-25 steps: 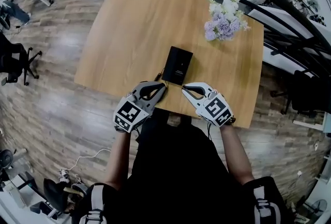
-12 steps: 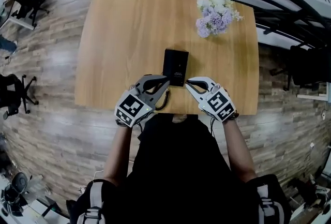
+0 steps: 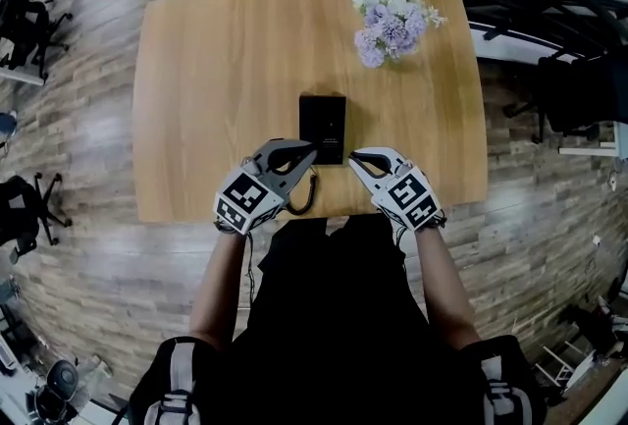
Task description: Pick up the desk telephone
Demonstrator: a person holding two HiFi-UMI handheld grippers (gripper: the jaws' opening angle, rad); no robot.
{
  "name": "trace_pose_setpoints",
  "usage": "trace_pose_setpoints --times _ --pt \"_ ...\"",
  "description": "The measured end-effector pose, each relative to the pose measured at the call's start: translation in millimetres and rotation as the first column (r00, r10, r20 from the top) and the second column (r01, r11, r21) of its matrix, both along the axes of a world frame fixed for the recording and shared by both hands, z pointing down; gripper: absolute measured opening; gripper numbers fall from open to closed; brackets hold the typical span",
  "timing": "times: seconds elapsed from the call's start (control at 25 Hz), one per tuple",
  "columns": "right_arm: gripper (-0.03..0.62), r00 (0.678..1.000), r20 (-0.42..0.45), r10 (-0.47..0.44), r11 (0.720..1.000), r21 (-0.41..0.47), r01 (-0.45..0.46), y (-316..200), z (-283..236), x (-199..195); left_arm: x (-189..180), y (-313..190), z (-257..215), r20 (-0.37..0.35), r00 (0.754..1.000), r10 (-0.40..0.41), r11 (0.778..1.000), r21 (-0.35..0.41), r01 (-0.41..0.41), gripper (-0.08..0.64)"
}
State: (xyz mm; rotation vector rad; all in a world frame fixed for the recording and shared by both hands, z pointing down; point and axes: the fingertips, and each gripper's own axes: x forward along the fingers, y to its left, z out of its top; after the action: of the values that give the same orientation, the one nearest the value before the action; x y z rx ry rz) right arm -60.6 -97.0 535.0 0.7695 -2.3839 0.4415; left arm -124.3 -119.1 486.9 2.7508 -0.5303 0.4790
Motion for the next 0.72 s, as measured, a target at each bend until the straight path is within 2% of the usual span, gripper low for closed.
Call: trace_pose_setpoints --times 0.12,0.28,0.48,0.72 --pt "0.032 1.000 0.009 0.002 1.000 -0.016 -0.002 -4.3 8.8 2.6 2.8 -2.9 8.6 -0.001 1.000 0.002 1.000 -0.016 -0.002 0.023" --pt "0.032 1.000 0.025 0.002 0.998 -0.057 0.000 -10.8 30.7 16.5 10.0 -5.8 15.8 -0.045 0.999 -0.026 0.998 -0.055 0.024 0.023" --pt "0.032 0.998 0.057 -0.014 0.995 -0.093 0.019 -24.2 51.5 21.2 5.4 -19.5 33.7 -0.028 0.995 -0.097 0.992 -0.088 0.094 0.023" --pt "0.032 0.996 0.092 0.012 0.991 -0.133 0.000 -33.5 76.6 17.4 -9.0 -32.6 62.2 0.007 0.991 -0.131 0.980 -0.152 0.130 0.023"
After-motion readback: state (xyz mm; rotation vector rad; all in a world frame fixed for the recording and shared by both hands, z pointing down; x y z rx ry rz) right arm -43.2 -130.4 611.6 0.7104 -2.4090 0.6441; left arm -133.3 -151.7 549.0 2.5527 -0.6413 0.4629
